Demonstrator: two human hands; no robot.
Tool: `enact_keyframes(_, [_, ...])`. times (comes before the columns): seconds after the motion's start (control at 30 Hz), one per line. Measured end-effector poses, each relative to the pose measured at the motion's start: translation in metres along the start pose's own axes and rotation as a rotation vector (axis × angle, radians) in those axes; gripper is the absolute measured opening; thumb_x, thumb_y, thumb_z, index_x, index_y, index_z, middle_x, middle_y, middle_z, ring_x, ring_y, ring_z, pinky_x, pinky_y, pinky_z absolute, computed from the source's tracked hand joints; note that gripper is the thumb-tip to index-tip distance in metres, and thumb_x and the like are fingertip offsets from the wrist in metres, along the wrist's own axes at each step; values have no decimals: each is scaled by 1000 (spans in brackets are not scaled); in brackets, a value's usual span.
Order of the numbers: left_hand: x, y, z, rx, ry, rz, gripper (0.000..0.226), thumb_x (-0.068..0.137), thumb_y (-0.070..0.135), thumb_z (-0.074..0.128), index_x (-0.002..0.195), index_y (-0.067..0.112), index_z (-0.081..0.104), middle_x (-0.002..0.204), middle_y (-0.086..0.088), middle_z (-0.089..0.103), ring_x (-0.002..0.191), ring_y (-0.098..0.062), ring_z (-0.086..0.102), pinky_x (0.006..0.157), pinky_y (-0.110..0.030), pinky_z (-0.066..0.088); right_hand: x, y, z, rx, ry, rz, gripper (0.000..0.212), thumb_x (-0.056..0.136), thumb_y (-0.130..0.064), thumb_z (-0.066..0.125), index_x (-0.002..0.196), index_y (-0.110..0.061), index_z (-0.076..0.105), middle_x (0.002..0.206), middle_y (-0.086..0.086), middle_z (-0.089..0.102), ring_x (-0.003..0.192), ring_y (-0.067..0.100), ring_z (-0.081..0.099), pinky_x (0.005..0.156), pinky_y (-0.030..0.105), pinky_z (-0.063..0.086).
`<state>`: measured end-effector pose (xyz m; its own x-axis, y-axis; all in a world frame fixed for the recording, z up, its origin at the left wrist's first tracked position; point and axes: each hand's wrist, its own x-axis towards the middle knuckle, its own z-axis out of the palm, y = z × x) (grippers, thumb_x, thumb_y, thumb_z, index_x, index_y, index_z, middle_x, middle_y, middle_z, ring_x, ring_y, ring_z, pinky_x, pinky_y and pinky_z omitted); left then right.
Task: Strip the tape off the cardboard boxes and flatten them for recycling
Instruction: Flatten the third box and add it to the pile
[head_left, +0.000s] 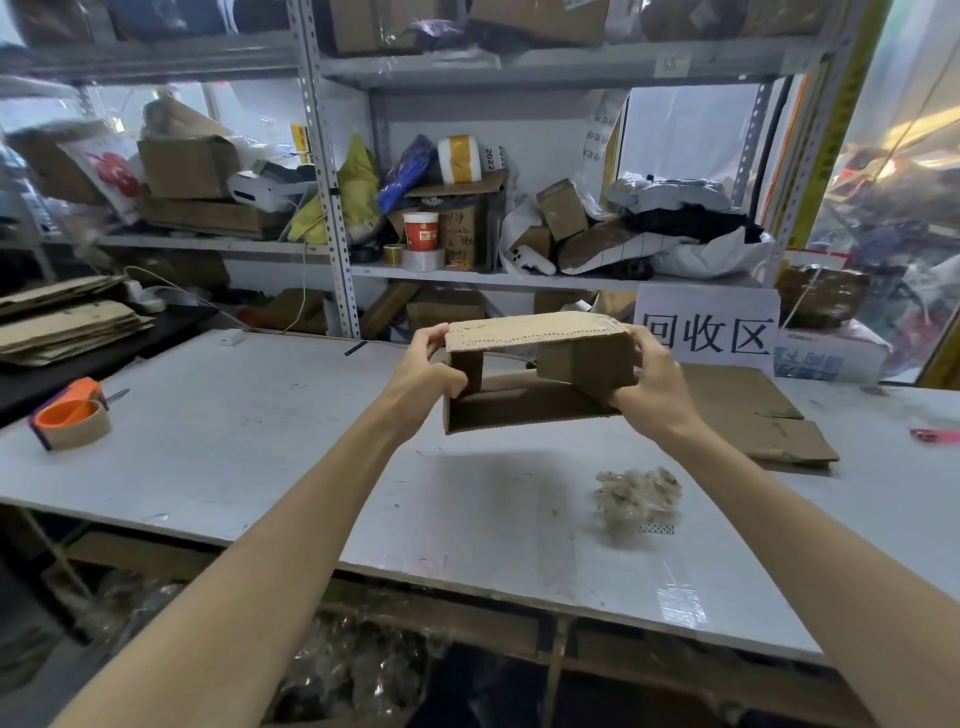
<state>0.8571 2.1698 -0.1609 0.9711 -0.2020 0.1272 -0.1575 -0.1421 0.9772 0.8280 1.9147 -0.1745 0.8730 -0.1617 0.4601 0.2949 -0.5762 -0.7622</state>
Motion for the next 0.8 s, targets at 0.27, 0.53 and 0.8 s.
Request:
enact_keyframes(0.27, [7,-4,-10,-504,136,-41,14,94,23,44,95,12,52,100,-11,66,110,-31,56,100,-44,45,-7,-4,-4,533,-76,209,27,83,-35,61,100,-14,59,101,9,70,96,25,64,76,36,52])
enact_keyframes(0.53, [17,-6,-4,-294,213,-11,27,106,19,35,128,20,50,107,2,60,98,-15,57,81,-32,49,-4,-13,1,260,-43,83,79,68,-6,83,135,-22,46,103,-5,55,97,13,57,68,26,53])
enact_keyframes(0.8, [19,-2,-15,-442,363,-87,25,104,34,46,101,11,57,90,-4,63,78,-21,61,63,-34,56,-2,-17,8,398,100,168,38,100,-34,42,70,-15,55,102,0,66,100,21,58,89,42,47])
